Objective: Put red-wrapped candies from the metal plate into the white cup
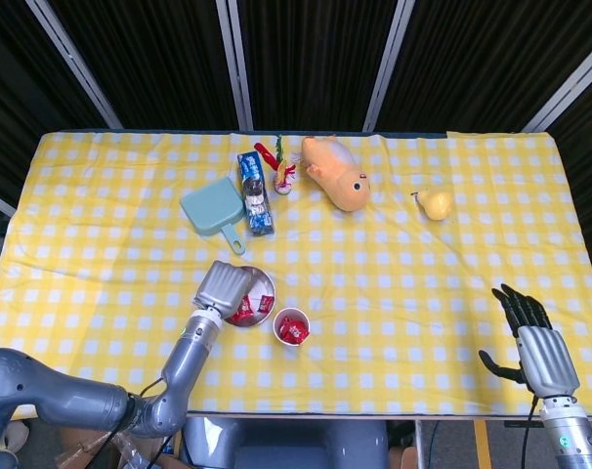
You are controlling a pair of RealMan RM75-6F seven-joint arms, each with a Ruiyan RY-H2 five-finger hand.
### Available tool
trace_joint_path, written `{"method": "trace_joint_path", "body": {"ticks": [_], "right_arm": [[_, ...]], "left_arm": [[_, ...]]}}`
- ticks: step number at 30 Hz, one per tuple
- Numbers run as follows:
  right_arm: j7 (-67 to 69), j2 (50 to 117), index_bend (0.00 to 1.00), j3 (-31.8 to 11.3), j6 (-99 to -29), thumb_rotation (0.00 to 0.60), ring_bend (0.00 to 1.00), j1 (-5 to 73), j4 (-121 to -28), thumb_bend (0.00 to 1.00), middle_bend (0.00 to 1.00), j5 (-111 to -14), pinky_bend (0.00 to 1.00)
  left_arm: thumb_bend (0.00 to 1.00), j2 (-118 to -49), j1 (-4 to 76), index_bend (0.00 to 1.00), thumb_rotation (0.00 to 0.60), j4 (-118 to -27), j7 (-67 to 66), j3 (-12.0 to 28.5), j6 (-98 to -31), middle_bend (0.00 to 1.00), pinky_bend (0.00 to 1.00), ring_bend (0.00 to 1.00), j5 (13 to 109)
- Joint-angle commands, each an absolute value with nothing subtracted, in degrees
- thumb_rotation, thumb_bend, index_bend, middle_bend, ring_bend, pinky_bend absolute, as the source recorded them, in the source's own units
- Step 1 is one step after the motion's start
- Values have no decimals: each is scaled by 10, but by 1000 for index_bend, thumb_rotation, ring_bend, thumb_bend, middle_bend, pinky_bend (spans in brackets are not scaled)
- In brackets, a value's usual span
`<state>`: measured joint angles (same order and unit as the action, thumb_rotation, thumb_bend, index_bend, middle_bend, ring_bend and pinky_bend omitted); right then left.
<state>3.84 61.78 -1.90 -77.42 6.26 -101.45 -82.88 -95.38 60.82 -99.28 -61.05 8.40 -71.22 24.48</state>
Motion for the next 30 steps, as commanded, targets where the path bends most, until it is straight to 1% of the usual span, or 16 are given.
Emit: {"method": "trace_joint_path", "body": {"ticks": [1,8,13,16,24,30], "right_arm": [[38,618,0,-19,-774,600,0,63,-1014,341,0,-829,2],[37,618,0,-19,-774,600,0,63,-1014,341,0,-827,2],[37,618,0,-19,-773,600,0,63,-1015,342,0,-828,2],[36,618,0,-19,-773,600,0,63,-1015,341,0,-827,2],[38,616,0,-19,-770,600,0,64,-1015,342,0,-826,2],[39,615,0,-19,-767,600,0,65,-1016,341,0,-823,2]], "left_arm": [[528,-937,616,601,600,-1015,-624,92,-718,933,1000,938,250],[528,-920,634,598,600,-1061,-642,109,-731,933,1000,938,256],[528,-927,655,591,600,-1079,-657,126,-735,933,1000,938,252],[528,-940,671,591,600,-1082,-667,136,-734,933,1000,937,246],[528,-1000,717,592,600,-1068,-680,166,-736,933,1000,937,223],[529,-1035,737,592,600,-1053,-682,172,-737,933,1000,938,214]]}}
